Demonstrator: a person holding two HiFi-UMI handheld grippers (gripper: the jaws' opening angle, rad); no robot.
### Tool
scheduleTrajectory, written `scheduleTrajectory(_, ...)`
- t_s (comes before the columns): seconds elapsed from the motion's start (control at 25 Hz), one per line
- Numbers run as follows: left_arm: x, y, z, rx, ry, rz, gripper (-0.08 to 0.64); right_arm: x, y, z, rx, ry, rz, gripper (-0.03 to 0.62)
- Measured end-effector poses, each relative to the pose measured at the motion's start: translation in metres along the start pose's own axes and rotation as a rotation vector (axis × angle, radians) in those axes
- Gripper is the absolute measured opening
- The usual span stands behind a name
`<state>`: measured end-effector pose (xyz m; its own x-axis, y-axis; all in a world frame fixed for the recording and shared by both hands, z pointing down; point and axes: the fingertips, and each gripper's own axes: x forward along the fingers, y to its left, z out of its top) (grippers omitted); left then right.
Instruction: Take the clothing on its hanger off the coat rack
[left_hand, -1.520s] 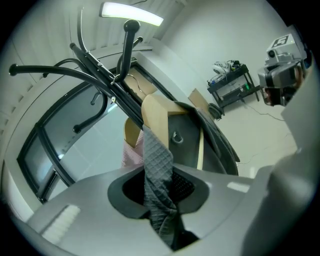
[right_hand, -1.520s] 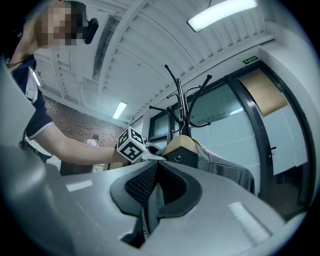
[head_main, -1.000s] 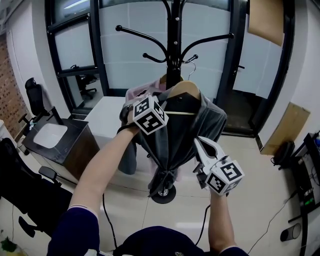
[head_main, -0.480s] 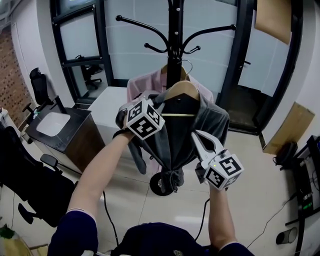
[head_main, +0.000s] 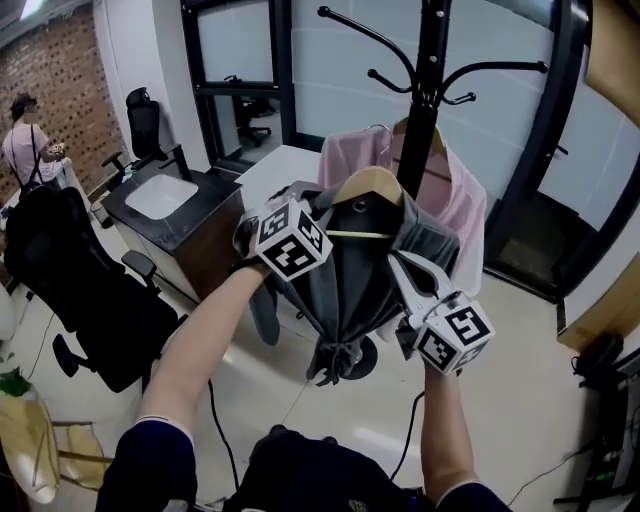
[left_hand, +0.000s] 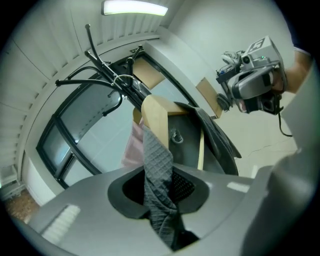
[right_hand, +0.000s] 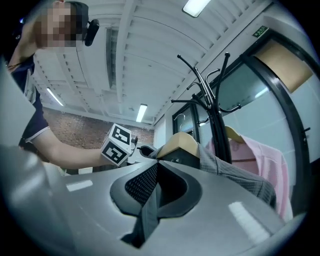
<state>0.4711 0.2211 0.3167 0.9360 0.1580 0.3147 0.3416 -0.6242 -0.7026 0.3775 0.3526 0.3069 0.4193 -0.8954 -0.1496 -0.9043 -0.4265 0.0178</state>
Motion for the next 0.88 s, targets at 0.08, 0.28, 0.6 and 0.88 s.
scheduleTrajectory(0.08,-0.016,0.01,-0.025,-0.017,0.05,0.035,0.08,0.013,0.014,-0.004,0.011,0.005,0.052,0.002)
scheduleTrajectory(0.28,-0.054,0.032,-0.066,-0.04,0.116,0.097,0.08,0.035,0.039,-0.011,0.038,0.015,0.111,0.002)
scheduleTrajectory(0.6,-0.165,0.109,-0.168,-0.121,0.231,0.265,0.08,0.131,0.133,-0.01,0.043,-0.009,0.31,0.002)
scheduleTrajectory(0.88,-0.258,0.17,-0.253,-0.157,0.318,0.365,0.08,0.206,0.228,-0.018,0.067,-0.015,0.425,0.002)
